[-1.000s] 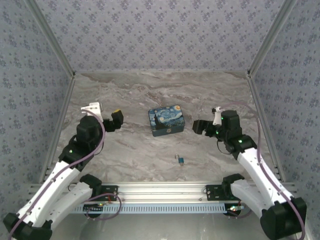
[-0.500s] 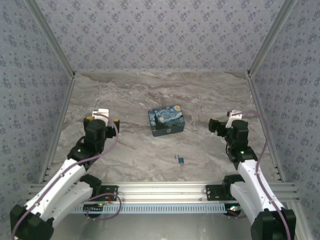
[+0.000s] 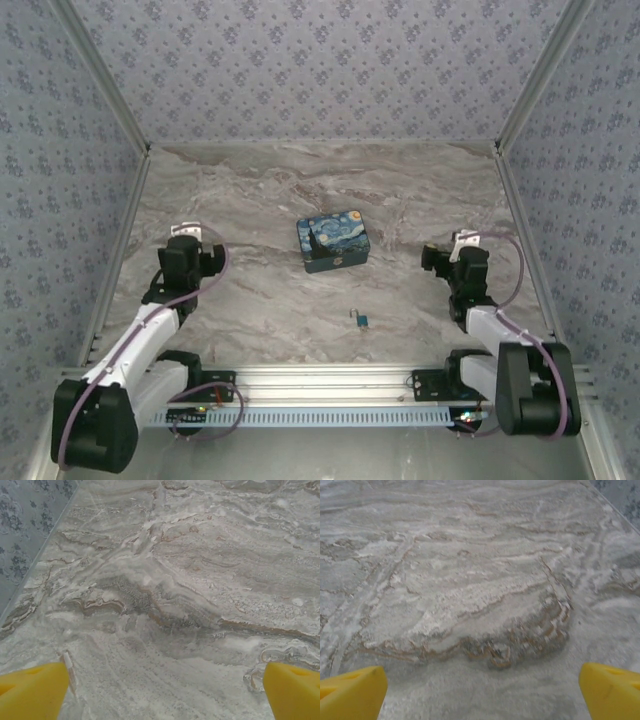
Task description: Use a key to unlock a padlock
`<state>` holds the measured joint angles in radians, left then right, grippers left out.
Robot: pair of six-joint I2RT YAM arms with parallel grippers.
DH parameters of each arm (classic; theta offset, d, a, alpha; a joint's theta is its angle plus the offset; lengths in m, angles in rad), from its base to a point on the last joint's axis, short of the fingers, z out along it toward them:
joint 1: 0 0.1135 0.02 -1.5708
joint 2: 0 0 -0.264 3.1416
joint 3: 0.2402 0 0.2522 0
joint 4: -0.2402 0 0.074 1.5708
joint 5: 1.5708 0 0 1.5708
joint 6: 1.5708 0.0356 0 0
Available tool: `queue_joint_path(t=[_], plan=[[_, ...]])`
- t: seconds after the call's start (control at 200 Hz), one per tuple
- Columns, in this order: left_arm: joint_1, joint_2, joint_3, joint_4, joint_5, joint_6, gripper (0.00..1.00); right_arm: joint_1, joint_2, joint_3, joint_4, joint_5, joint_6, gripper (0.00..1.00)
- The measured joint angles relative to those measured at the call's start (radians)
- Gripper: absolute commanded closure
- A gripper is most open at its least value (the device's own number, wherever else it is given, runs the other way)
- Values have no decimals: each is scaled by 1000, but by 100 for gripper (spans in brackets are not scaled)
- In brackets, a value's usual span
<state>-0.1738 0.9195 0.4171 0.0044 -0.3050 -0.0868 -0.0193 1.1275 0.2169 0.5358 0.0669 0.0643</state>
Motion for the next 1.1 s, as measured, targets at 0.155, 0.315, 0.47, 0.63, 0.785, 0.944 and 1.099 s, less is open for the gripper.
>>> queue_joint_path(t=[0.155,0.315,0.47,0.63,0.785,0.944,1.099], plan=[[14,44,-31,134,37,8,1,-4,132,24,119,-56,-39,0],[32,142,-76,285,55,23,1,-10,266,51,273,-88,-77,0],[37,217,-100,385,74,50,1,-15,383,74,314,-99,-84,0],[44,252,-113,492,108,76,1,-34,393,159,280,-105,-84,0],[71,322,-114,613,155,94,0,-34,393,169,272,-105,-84,0],[103,431,-114,738,195,114,1,-34,393,169,264,-105,-84,0],[122,590,-117,896,216,122,1,-34,393,169,260,-105,-84,0]])
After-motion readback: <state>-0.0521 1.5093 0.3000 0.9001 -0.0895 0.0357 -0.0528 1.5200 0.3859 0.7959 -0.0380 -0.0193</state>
